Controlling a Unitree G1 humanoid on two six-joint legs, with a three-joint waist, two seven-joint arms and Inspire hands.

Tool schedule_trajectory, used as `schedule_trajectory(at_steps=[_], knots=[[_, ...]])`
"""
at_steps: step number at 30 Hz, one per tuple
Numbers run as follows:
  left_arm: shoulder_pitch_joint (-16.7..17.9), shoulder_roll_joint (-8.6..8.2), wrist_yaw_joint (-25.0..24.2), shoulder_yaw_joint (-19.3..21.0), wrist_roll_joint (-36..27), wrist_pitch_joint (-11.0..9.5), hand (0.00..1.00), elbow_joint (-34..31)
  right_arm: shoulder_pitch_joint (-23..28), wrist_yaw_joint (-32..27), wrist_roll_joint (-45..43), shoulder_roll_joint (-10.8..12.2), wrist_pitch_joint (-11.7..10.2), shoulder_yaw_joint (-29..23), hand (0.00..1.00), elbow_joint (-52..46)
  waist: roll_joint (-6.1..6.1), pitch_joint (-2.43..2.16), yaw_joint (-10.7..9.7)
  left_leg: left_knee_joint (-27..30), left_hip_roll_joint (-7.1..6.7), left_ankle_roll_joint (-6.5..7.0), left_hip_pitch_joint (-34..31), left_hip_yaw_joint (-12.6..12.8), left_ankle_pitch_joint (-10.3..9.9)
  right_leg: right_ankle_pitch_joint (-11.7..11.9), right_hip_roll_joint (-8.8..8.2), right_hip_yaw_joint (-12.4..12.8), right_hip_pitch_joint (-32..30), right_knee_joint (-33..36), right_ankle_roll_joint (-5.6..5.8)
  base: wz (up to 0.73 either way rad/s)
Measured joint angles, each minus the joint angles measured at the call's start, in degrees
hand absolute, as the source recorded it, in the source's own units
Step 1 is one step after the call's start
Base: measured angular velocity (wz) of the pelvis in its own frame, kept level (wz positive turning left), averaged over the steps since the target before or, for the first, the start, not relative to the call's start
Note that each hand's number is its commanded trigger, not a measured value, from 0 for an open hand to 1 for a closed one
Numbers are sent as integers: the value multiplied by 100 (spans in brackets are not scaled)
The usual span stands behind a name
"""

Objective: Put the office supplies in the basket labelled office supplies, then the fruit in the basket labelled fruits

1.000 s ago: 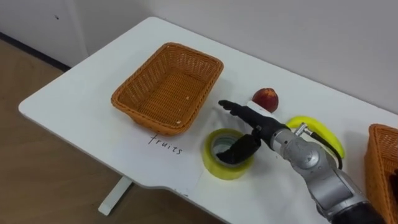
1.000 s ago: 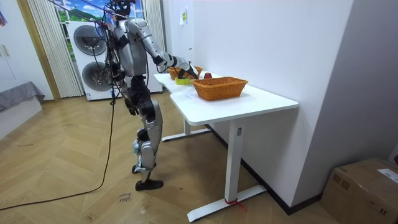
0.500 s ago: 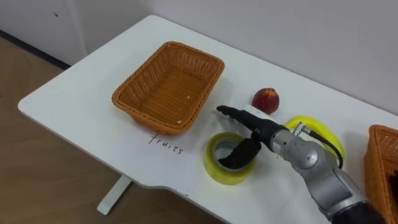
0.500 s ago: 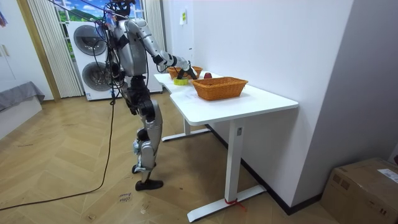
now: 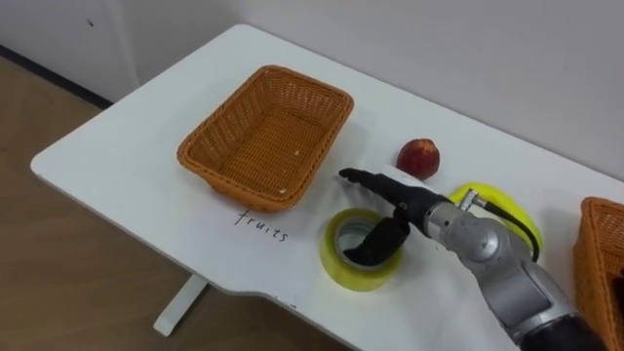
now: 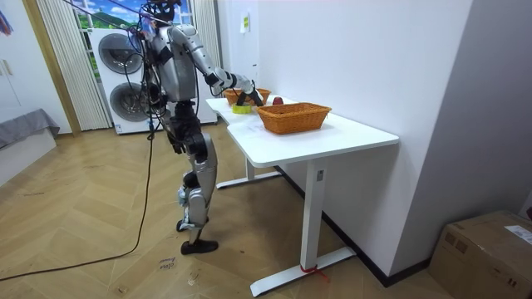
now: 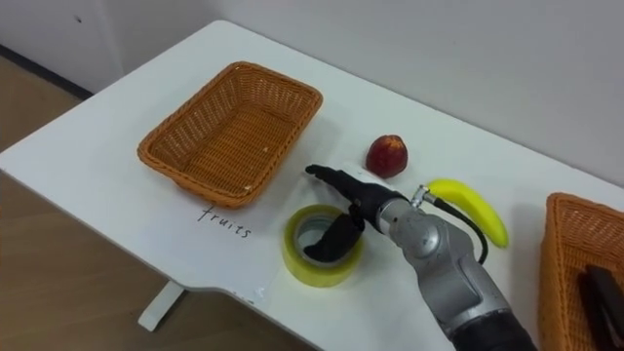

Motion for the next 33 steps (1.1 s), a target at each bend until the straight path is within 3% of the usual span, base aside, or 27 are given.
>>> schedule_trajectory(at_steps=[12,13,14,15,33], knots=[[-10,24,-194,11,129,129,0,-55,-1,237,-244,1,202,7,3,-45,-15,-20,52,-2,-2,0,41,-1,1,0,-1,-5,14,-1,0,0],[-11,28,-192,11,128,130,0,-55,-1,250,-251,1,202,10,36,-35,-20,-27,53,-2,-2,0,43,-5,1,0,0,-4,17,-1,0,0],[-13,30,-192,11,128,131,0,-55,-1,256,-252,1,206,16,88,-30,-23,-28,56,-1,-2,0,48,-5,1,0,-1,-3,21,0,0,0],[-13,30,-192,12,128,133,0,-55,-1,257,-253,1,209,20,100,-30,-24,-29,56,-1,-2,0,50,-5,1,0,-1,-2,22,0,0,0],[-136,47,-158,9,123,232,0,-53,-177,194,-1070,-34,408,32,100,-1,-52,-48,187,-20,-5,1,139,-9,1,0,-1,-10,111,-4,0,0]])
